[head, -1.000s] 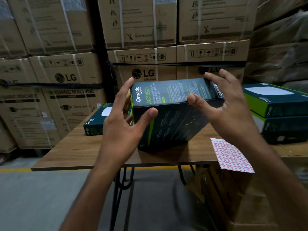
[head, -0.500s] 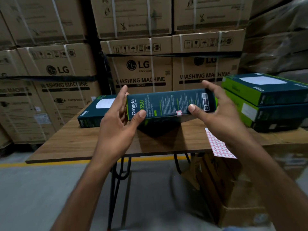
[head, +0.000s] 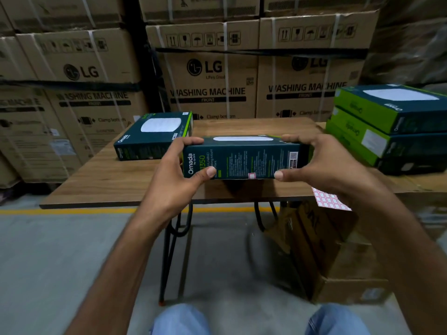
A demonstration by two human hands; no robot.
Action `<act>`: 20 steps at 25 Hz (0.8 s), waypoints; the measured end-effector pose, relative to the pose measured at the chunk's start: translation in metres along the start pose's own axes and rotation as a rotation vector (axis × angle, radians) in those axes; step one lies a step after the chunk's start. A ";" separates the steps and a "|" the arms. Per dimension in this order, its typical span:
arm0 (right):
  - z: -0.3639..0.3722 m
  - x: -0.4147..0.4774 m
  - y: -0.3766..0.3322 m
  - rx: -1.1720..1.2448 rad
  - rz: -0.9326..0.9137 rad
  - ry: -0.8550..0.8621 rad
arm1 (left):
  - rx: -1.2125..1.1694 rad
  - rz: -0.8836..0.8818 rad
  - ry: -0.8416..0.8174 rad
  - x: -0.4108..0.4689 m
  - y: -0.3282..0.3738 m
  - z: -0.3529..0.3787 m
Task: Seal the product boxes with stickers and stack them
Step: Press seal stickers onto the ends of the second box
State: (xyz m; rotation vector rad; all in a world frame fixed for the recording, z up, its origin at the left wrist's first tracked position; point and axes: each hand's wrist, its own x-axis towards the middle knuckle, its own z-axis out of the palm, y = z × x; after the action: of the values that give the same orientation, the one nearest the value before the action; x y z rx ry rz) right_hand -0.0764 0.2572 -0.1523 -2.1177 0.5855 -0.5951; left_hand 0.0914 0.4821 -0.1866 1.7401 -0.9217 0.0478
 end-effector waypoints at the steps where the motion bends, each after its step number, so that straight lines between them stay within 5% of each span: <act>1: 0.002 -0.001 0.000 0.007 -0.023 0.058 | -0.012 0.013 0.022 0.001 0.003 -0.001; 7: 0.004 -0.009 -0.014 -0.012 -0.200 0.209 | -0.095 0.133 0.081 0.013 0.010 -0.015; 20: 0.036 0.045 -0.077 -0.023 -0.447 0.125 | 0.010 0.280 0.171 0.050 0.014 -0.107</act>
State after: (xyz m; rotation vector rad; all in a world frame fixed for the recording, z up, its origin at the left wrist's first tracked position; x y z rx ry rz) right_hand -0.0047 0.2941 -0.0994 -2.2577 0.1794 -0.9760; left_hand 0.1603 0.5421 -0.1107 1.5772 -1.0319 0.3795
